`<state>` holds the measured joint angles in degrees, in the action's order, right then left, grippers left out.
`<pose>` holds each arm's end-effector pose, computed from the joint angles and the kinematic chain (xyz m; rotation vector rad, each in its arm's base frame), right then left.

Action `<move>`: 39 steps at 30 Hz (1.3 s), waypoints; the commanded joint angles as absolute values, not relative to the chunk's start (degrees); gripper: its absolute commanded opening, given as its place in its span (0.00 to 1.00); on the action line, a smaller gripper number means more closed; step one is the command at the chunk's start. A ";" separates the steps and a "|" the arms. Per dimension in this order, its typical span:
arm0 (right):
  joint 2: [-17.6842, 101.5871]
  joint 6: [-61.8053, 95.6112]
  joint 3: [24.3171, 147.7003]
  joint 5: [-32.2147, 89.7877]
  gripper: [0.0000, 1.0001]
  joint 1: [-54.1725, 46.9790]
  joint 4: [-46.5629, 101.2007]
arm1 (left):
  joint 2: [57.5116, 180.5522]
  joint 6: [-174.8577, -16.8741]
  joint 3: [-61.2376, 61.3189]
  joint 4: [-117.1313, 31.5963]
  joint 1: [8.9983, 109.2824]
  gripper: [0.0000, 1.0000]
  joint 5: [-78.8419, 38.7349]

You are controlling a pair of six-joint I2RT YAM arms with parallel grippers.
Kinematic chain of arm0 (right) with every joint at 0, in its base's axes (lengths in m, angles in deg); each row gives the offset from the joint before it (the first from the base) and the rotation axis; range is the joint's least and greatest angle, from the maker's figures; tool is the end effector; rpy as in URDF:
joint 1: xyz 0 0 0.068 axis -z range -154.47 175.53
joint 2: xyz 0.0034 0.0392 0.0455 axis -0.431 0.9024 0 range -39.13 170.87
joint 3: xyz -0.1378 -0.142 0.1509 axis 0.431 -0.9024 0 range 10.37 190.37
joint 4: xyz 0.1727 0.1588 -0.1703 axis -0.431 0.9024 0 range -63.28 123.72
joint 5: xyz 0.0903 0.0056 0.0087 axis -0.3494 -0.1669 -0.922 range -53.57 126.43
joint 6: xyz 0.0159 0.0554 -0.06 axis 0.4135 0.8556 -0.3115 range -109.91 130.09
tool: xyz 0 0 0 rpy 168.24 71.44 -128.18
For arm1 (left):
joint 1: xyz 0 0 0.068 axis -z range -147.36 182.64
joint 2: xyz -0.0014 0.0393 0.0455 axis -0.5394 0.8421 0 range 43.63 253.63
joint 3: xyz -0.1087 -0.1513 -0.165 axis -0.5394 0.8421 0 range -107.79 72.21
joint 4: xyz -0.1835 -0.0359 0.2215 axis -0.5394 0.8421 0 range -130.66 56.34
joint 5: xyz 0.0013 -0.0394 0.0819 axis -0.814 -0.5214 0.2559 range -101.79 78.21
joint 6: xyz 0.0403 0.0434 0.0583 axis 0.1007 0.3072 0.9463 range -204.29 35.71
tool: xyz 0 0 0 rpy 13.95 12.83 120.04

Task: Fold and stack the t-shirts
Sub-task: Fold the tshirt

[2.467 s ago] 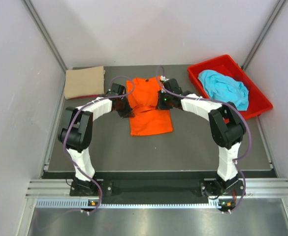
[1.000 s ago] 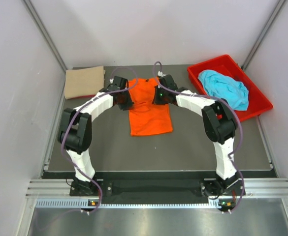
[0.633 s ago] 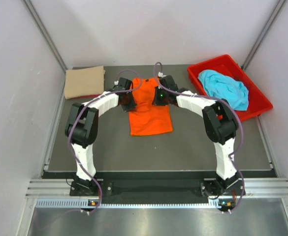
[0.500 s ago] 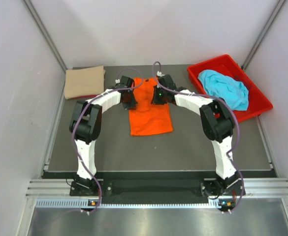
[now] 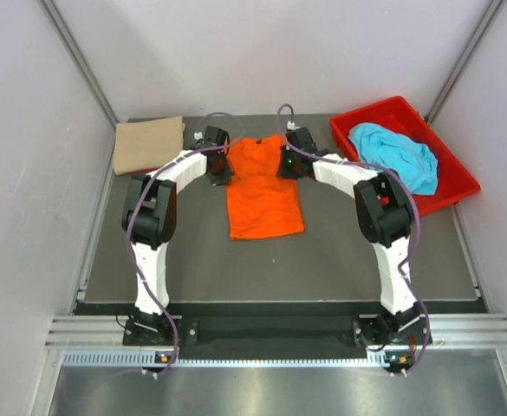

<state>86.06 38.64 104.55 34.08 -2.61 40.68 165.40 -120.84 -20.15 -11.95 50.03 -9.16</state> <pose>0.4643 0.2519 0.1150 -0.0119 2.4182 0.5196 0.4709 -0.1441 0.1095 -0.4516 2.5717 -0.2849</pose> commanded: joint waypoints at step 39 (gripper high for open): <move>59.13 29.51 61.80 12.77 0.30 4.88 35.95 | 135.12 -121.90 26.95 -25.90 50.22 0.05 -30.17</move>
<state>59.00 29.64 63.17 11.83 4.67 39.08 134.80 -122.35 26.74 -24.63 50.09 -31.54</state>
